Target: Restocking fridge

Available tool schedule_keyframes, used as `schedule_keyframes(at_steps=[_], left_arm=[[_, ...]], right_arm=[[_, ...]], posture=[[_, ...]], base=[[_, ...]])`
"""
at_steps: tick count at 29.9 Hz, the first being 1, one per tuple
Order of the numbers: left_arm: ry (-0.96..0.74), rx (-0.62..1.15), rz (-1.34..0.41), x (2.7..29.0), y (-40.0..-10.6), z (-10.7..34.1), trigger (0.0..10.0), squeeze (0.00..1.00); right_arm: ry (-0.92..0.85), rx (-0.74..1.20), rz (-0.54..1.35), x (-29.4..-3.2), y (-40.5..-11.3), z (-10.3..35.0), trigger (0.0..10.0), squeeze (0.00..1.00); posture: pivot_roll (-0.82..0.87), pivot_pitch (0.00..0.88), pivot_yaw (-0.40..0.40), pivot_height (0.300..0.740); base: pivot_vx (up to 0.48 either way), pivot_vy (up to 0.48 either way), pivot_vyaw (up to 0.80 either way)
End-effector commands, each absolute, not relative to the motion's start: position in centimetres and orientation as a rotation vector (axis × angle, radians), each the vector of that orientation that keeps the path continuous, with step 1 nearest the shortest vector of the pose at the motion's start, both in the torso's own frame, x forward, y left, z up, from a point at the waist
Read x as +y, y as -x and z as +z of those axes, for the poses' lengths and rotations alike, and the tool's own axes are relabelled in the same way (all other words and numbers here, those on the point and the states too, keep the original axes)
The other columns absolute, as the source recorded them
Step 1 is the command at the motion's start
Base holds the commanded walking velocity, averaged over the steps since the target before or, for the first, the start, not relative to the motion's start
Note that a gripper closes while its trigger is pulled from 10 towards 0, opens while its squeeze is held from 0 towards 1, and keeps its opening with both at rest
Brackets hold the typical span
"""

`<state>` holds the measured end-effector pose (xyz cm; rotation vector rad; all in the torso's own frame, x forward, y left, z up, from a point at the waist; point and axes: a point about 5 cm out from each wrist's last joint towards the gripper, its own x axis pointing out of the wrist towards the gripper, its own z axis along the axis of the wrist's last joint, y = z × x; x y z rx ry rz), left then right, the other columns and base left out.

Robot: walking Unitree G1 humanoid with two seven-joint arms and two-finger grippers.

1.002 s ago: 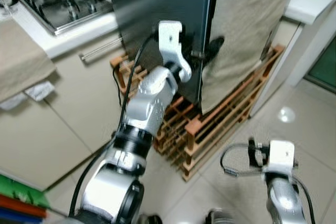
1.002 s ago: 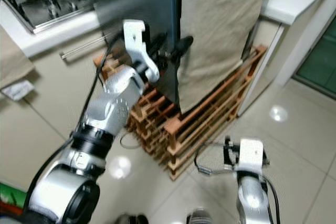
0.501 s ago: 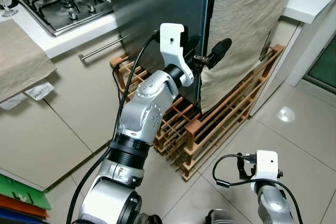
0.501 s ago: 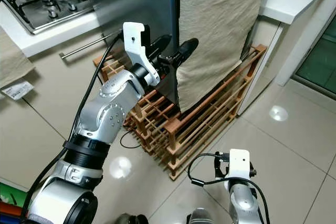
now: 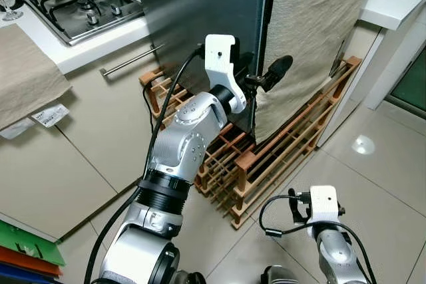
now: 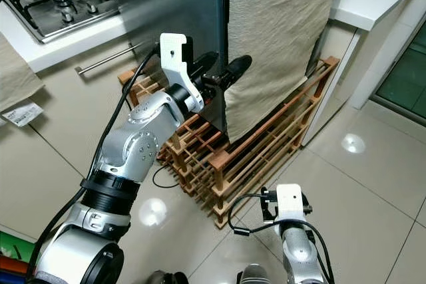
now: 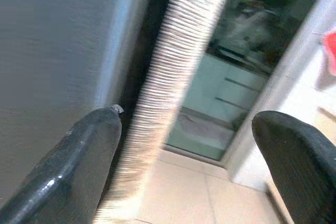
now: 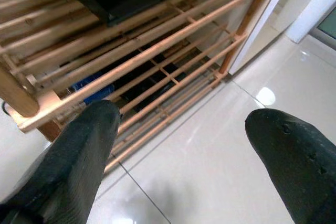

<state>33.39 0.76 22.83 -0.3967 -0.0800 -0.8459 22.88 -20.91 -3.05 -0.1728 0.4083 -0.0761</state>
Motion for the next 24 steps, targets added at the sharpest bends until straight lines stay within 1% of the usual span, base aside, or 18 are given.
schedule_keyframes(at_steps=[1,7,12,15,19,24], left_arm=[[0.434,-0.082,-0.915,-0.6,-32.5,23.0,10.0,0.0],[0.43,-0.08,-0.924,-1.2,-32.9,23.0,10.0,0.0],[0.421,-0.08,-0.897,-1.2,-33.3,22.8,10.0,0.0],[0.443,-0.092,-0.857,-0.5,-33.7,23.0,10.0,0.0],[0.454,-0.106,-0.822,1.0,-33.7,22.8,10.0,0.0],[0.466,-0.094,-0.806,1.0,-33.5,22.2,10.0,0.0]], right_arm=[[0.167,0.401,-0.09,-21.0,-22.9,-3.0,10.0,0.43],[0.17,0.396,-0.092,-21.0,-22.9,-3.1,10.0,0.44],[0.171,0.396,-0.09,-20.8,-22.8,-3.2,10.0,0.44],[0.172,0.398,-0.093,-20.8,-22.7,-3.3,10.0,0.44],[0.173,0.411,-0.105,-21.5,-22.2,-3.5,10.0,0.44],[0.171,0.429,-0.107,-22.3,-22.0,-3.6,10.0,0.44]], posture=[[-0.22,0.066,0.124,0.732],[-0.22,0.063,0.125,0.732],[-0.24,0.061,0.127,0.732],[-0.24,0.063,0.13,0.732],[-0.24,0.066,0.129,0.732],[-0.23,0.069,0.124,0.732]], base=[[0.0,0.0,0.0],[0.0,0.0,0.0],[0.0,0.0,0.0],[0.0,0.0,0.0],[0.0,0.0,0.0],[0.0,0.0,0.0]])
